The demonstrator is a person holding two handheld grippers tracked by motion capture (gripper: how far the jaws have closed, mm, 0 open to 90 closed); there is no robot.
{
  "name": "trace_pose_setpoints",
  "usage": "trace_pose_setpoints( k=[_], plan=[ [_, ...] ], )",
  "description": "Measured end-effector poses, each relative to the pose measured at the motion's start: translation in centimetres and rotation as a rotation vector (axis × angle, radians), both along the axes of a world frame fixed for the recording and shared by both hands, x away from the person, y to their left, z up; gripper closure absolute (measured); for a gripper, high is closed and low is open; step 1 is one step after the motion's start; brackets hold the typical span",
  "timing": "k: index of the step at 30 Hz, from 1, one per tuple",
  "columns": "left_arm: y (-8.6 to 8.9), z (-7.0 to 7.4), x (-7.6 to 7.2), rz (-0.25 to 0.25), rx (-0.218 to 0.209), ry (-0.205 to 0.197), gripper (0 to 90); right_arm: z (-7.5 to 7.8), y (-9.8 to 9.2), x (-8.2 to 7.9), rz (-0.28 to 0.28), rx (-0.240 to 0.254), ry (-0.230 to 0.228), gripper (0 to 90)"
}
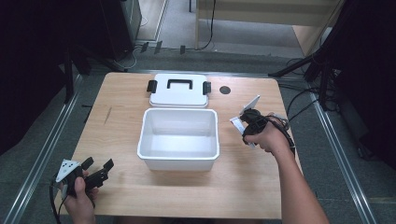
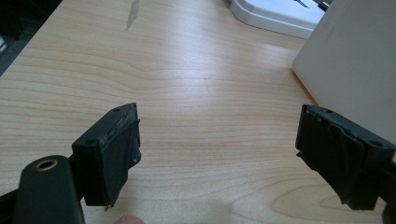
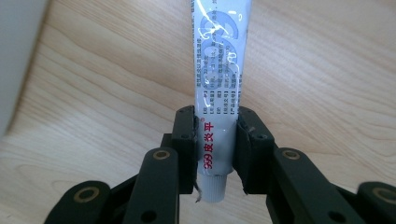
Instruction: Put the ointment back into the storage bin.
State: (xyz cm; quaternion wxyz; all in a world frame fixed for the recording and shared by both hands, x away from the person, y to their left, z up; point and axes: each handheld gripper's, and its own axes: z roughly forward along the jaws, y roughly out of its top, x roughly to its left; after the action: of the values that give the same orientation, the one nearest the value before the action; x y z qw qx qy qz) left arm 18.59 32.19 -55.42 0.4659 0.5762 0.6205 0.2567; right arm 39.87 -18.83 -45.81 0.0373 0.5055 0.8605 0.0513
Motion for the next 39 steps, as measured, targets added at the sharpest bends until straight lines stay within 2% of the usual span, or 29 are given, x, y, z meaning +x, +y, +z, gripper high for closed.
trace_pose_setpoints(
  k=[11,20,31,35,39],
  plan=[
    [0.0,0.0,0.0,0.000,0.001,0.001,14.6,4.2,1.1,0.2,0.044,0.025,-0.031,72.7],
    [0.0,0.0,0.0,-0.002,-0.002,0.002,14.7,7.1,3.3,0.3,0.083,0.031,-0.055,72.6],
    [0.0,0.0,0.1,-0.004,-0.002,0.002,14.7,9.0,6.5,-0.2,0.150,0.054,-0.058,72.6],
    [0.0,0.0,0.1,-0.004,-0.003,0.002,14.7,9.4,7.8,-0.5,0.174,0.101,-0.049,72.6],
    [0.0,0.0,0.1,-0.007,-0.002,0.004,14.7,9.4,9.3,-0.9,0.208,0.113,-0.043,72.6]
  ],
)
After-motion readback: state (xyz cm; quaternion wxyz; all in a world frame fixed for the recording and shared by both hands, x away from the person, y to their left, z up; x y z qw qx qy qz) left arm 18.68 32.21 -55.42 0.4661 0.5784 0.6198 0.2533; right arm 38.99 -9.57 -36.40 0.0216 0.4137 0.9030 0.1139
